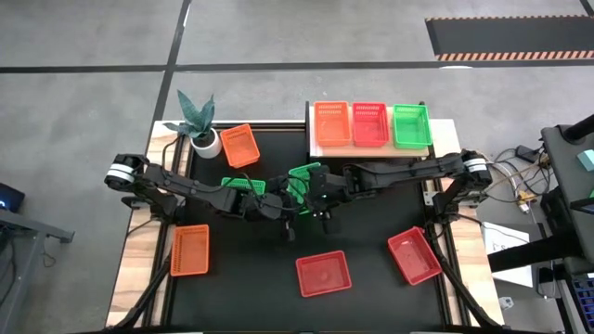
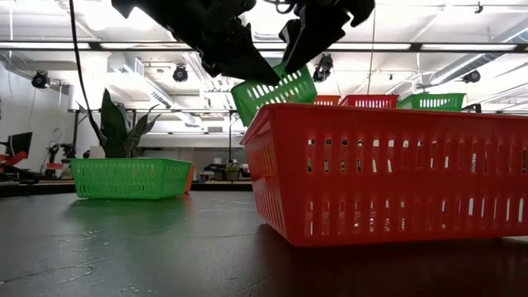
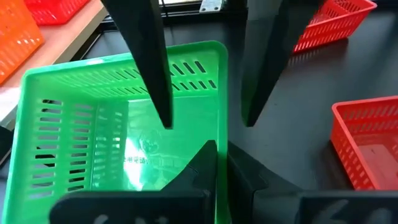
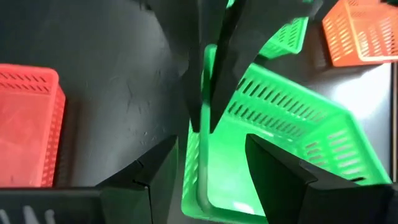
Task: Stack baskets on shelf by color
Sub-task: Stack the top green bin on the other green bin on the shelf
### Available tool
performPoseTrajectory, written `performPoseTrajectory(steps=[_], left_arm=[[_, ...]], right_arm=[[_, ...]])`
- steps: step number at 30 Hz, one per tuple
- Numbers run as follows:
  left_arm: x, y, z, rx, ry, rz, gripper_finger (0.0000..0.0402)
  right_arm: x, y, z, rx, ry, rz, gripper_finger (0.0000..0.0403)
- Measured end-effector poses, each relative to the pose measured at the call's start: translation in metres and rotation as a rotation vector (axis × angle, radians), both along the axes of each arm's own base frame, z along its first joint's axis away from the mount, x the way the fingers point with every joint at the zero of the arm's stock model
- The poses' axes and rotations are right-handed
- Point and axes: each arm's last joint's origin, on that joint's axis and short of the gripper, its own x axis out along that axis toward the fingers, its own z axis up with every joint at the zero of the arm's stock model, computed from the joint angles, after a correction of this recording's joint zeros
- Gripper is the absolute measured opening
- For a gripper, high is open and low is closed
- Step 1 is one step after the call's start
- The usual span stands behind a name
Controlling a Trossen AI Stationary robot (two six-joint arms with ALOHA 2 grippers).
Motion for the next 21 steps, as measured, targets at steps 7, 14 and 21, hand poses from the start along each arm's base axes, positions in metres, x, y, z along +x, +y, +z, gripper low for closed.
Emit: performPoseTrajectory(steps=[7,14,21], left_arm=[[0.001,0.000,0.003,0.035,-0.001,-0.023,0.0000],[0.003,-0.001,0.006,0.026,-0.028,-0.031,0.0008],[0.003,-0.002,0.006,0.043,-0.019,-0.086,0.0075]], right_arm=[[0.005,-0.001,-0.010,-0.022,0.035,0.025,0.0161],[0.006,-0.001,-0.013,-0.064,0.050,0.090,0.0058],[0.006,-0.001,-0.013,-0.087,0.051,0.123,0.0012]])
